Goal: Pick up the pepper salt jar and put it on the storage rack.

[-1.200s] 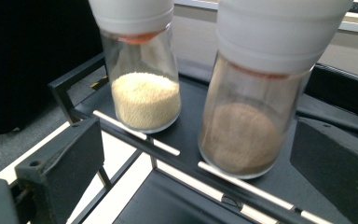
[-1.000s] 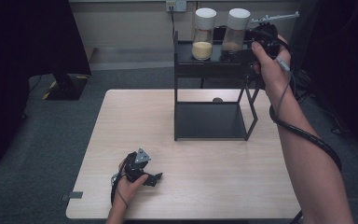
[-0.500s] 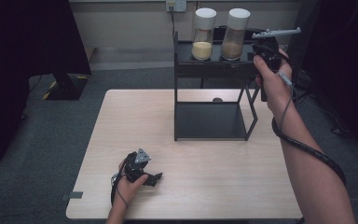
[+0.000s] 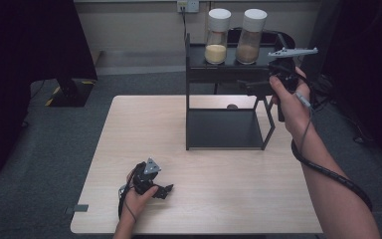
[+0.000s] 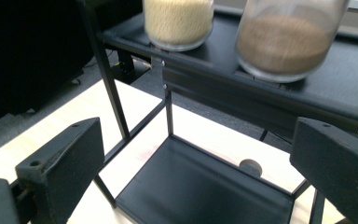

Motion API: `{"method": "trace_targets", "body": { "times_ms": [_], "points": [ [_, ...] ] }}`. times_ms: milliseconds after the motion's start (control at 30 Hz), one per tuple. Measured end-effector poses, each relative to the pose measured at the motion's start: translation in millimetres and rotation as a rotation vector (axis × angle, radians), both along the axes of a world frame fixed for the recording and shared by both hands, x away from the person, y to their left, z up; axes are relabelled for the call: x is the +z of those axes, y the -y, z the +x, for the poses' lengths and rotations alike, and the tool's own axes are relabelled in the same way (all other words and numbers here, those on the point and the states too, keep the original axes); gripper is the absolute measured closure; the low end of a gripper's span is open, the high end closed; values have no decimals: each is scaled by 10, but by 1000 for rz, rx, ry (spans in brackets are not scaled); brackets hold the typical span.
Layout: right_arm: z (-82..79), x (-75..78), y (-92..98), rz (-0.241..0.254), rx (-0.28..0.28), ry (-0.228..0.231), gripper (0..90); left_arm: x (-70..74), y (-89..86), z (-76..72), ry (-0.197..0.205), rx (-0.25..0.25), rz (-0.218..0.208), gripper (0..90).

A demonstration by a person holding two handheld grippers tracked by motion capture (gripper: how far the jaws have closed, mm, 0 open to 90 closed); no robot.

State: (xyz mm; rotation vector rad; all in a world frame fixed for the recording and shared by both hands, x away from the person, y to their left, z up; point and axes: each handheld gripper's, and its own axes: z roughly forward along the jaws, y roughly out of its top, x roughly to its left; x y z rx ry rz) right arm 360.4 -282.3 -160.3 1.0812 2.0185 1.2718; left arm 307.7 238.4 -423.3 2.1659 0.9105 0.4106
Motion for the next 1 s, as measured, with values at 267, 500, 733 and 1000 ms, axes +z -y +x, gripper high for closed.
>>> {"method": "trace_targets", "body": {
  "times_ms": [267,500,733,1000],
  "points": [
    [-70,-199,2,-6,28,-8,20,0,0,0,0,0,0,0],
    [-106,-373,8,10,54,-13,20,-4,0,-2,1,1,-1,0],
    [-131,-577,-29,11,77,-26,21,-4,0,-3,2,1,-2,0],
    [-151,-842,-37,45,81,-35,21,-5,0,-3,2,1,-2,0]
  ]
}}
